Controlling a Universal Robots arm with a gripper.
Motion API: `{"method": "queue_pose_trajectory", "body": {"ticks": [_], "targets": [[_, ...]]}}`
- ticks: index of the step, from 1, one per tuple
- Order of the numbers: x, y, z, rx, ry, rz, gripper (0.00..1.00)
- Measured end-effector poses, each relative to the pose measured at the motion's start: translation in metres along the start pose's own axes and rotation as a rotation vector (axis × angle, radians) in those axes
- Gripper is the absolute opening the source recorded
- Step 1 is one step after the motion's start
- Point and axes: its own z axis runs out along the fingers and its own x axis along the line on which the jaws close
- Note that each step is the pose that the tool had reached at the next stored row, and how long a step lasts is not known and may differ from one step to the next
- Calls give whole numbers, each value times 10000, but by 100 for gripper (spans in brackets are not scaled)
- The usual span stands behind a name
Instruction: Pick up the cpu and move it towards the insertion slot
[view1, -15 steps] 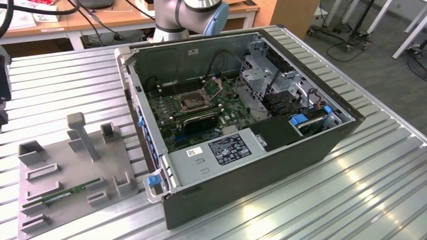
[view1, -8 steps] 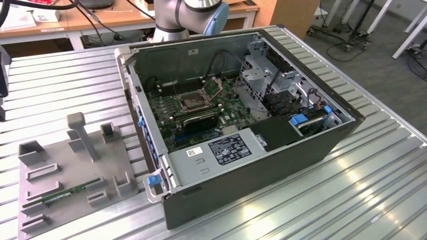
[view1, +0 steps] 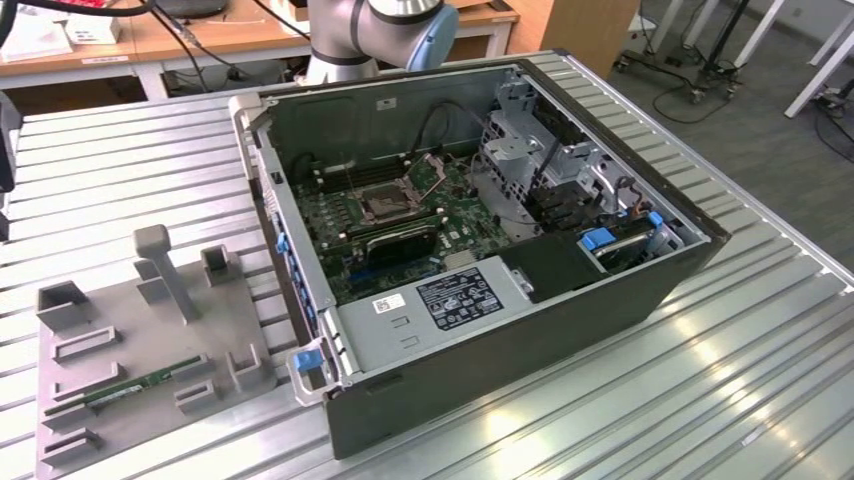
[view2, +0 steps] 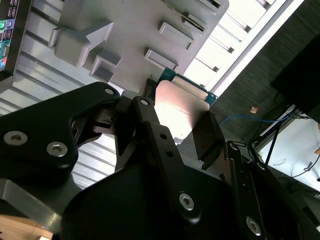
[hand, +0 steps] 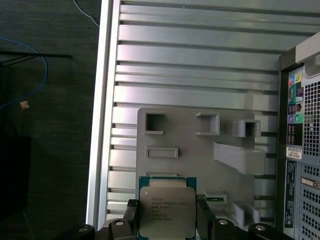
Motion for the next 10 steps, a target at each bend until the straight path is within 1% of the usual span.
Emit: {"method": "queue_pose_trajectory", "body": {"ticks": [10], "targets": [[-33,-1,-1,0,1,0,55]]}}
